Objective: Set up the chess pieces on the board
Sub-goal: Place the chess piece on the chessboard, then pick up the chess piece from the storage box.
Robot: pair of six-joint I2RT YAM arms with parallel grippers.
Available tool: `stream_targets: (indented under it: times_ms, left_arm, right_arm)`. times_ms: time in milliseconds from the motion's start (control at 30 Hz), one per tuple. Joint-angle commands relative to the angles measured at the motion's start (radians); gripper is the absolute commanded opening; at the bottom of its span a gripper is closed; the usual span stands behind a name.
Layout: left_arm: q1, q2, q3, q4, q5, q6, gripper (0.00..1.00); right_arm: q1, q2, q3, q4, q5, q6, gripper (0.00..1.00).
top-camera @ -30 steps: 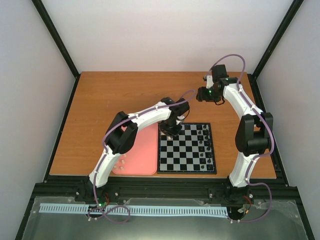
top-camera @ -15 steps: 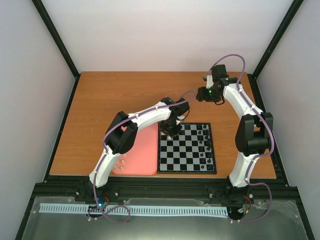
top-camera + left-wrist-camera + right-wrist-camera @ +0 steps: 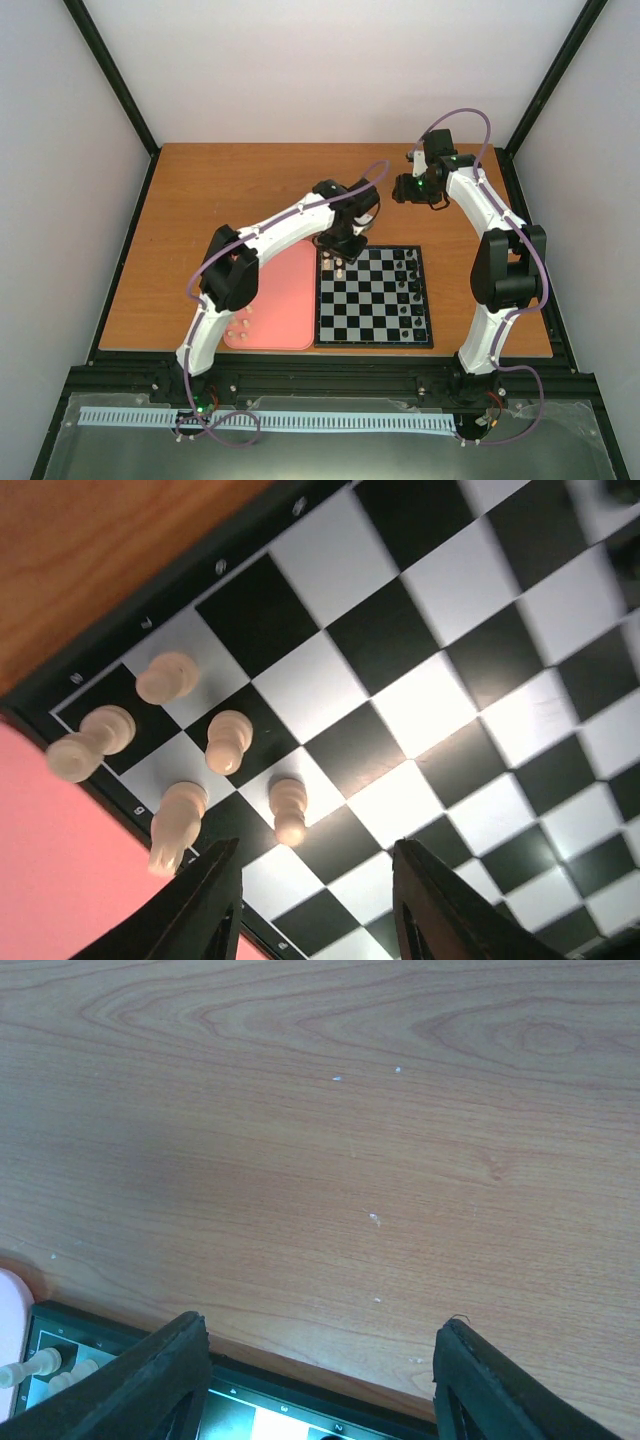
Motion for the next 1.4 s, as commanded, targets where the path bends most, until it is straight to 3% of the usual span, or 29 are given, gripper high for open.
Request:
stream_targets:
  times_ms: [0, 167, 267, 467, 600, 867, 1367]
  left_arm:
    - [0.002, -0.095, 0.107, -0.054, 0.052, 0.008, 0.44]
    - [0.033, -0.178, 0.092, -0.07, -0.034, -0.02, 0.45]
    - [0.127, -0.254, -0.002, -0.06, -0.075, -0.069, 0.45]
    - [0.378, -0.442, -0.391, 0.049, -0.121, -0.164, 0.42]
    - [0.431, -0.463, -0.549, 0.119, -0.103, -0.146, 0.41]
    - [0.438, -0.398, -0.62, 0.203, -0.072, -0.151, 0.39]
    - [0.572, -0.424, -0.679, 0.209, -0.082, -0.123, 0.39]
  right_arm:
    - [-0.007, 0.002, 0.019, 0.002, -0.001, -0.007, 0.62]
    - [-0.008, 0.001, 0.018, 0.001, -0.003, -0.006, 0.61]
    - [-0.008, 0.003, 0.018, 0.001, -0.007, -0.004, 0.61]
    - [-0.008, 0.004, 0.012, 0.005, -0.016, -0.002, 0.61]
    - [-0.008, 0.011, 0.011, 0.007, -0.023, -0.002, 0.61]
    - [-0.008, 0.013, 0.008, 0.005, -0.02, -0.002, 0.61]
    - [-0.008, 0.026, -0.013, 0.019, -0.024, 0.0, 0.61]
